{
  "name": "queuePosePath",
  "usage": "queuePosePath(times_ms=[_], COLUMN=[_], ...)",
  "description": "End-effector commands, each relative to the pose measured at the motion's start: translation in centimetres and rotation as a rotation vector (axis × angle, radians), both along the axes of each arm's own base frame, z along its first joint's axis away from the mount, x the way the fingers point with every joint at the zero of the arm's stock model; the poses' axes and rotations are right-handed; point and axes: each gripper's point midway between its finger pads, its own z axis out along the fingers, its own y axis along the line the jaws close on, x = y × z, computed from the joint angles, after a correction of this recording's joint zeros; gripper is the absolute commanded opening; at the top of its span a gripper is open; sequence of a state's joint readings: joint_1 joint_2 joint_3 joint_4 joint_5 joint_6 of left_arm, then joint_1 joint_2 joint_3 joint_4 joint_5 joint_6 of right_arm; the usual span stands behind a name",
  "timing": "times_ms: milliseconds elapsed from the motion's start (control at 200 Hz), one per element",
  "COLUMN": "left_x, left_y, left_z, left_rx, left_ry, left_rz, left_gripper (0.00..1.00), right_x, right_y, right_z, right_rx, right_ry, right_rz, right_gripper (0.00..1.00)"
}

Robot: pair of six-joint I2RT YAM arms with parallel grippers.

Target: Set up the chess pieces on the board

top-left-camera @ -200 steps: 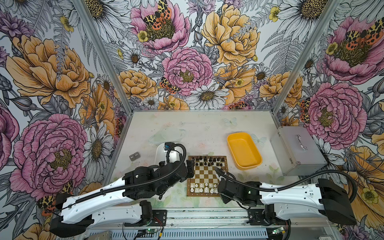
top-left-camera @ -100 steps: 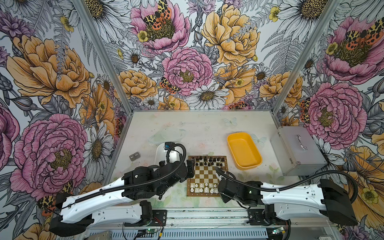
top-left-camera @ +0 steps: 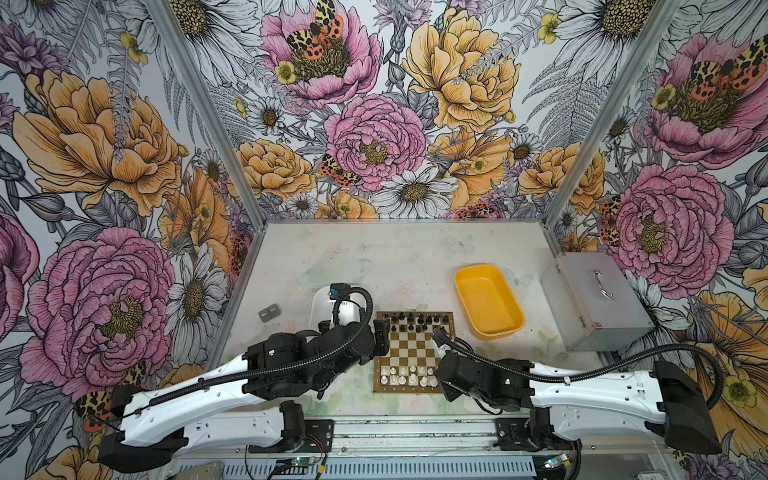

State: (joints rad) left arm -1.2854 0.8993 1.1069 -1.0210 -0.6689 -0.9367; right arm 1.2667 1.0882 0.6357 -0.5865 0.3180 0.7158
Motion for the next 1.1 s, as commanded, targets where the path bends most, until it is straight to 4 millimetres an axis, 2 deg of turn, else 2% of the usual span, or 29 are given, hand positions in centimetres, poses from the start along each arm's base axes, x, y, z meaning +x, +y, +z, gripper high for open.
queuePosePath(times_ms=[0,25,85,95,155,270,335,400,530,635,786,891,1096], left_x=[0.5,0.6,0.9,1.0,1.3,2.4,3.0,3.6,4.5,5.1,5.9,6.9,8.7], left_y=[0.4,0.5,1.1,1.3,2.3,5.2,7.4,9.9,14.3,16.3,18.2,18.6,20.6], left_z=[1.5,1.7,2.6,2.7,3.7,4.9,4.9,4.4,3.3,2.1,1.5,0.6,-2.5], left_rx=[0.007,0.012,0.022,0.022,0.029,0.061,0.073,0.106,0.188,0.235,0.248,0.278,0.297], left_ry=[-0.055,-0.065,-0.103,-0.11,-0.154,-0.215,-0.23,-0.252,-0.32,-0.352,-0.416,-0.443,-0.406], left_rz=[0.017,0.021,0.04,0.043,0.07,0.14,0.203,0.285,0.442,0.508,0.584,0.585,0.66], left_gripper=[0.99,0.99,0.99,0.99,0.99,0.99,0.99,0.99,0.99,0.99,0.99,0.99,0.99], right_x=[1.1,1.5,2.1,2.2,3.1,4.6,5.5,6.4,7.0,6.8,6.6,6.7,8.2], right_y=[0.7,0.7,0.3,0.2,-1.0,-4.0,-6.4,-9.2,-14.9,-18.0,-19.9,-21.1,-20.5], right_z=[5.6,7.4,11.1,11.8,15.4,20.5,22.6,23.6,23.0,22.0,19.5,19.9,19.7], right_rx=[0.067,0.082,0.103,0.105,0.105,0.079,0.06,0.025,-0.072,-0.075,-0.069,-0.067,-0.13], right_ry=[-0.11,-0.142,-0.221,-0.235,-0.315,-0.426,-0.485,-0.543,-0.642,-0.676,-0.662,-0.693,-0.7], right_rz=[0.014,0.018,0.03,0.029,0.018,-0.031,-0.094,-0.178,-0.326,-0.431,-0.506,-0.572,-0.568], right_gripper=[0.44,0.49,0.95,0.98,1.0,1.0,1.0,1.0,1.0,1.0,1.0,1.0,1.0])
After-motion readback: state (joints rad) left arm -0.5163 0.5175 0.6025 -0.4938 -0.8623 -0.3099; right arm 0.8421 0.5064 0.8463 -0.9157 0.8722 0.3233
